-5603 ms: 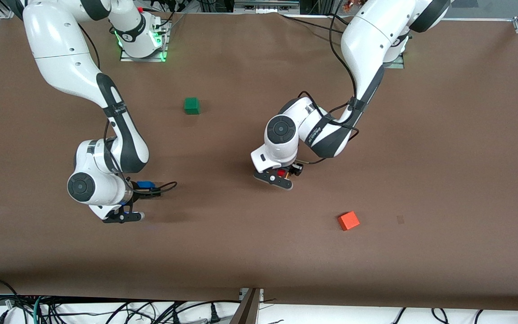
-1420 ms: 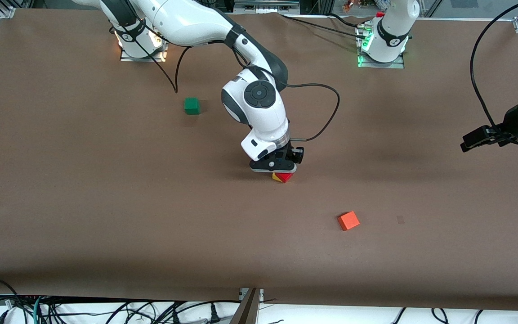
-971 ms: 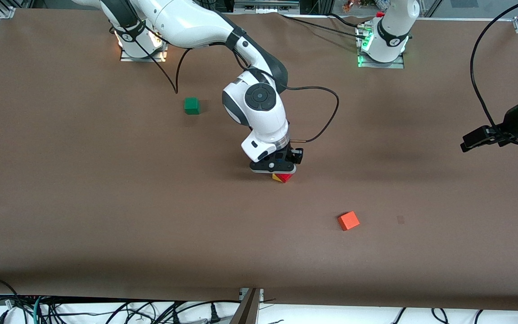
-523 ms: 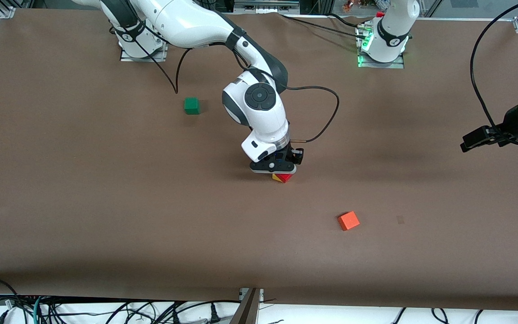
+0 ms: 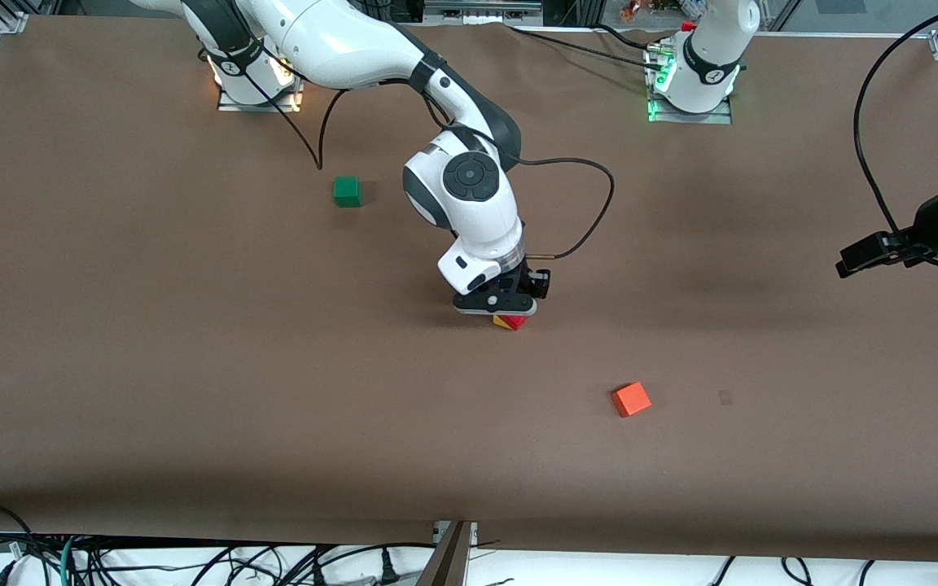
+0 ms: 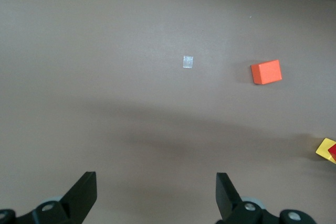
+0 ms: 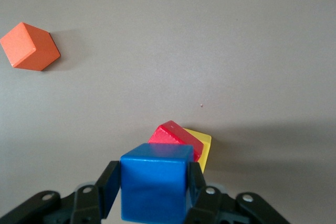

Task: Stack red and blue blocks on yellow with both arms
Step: 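Lower the blue cube onto the red cube with the right gripper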

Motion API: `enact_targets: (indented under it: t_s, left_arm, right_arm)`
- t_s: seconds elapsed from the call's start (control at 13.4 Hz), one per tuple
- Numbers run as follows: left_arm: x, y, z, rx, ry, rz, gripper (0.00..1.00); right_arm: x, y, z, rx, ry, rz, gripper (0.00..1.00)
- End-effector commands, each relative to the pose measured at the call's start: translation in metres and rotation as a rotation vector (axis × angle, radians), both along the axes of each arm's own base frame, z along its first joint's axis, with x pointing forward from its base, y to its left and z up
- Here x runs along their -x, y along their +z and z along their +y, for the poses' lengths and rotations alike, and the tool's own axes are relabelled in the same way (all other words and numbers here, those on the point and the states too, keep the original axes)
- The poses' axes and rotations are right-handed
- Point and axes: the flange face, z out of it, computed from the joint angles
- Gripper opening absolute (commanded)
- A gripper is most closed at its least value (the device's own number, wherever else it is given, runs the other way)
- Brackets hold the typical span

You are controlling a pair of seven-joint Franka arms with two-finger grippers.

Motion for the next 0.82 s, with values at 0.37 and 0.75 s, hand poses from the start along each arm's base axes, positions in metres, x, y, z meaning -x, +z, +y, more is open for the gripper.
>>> enact_targets:
  t_s: [0.37, 0.75]
  left_arm:
    - [-0.003, 0.006, 0.003, 0.026, -0.014, -0.012, 1.0]
    - [-0.003, 0.006, 0.002, 0.026, -0.014, -0.012, 1.0]
  right_arm:
    - [-0.007, 0.035, -0.013, -0.002, -0.011, 0.054, 1.0]
    - [-0.03, 0.122, -0.085, 0.074, 0.054, 0.123, 1.0]
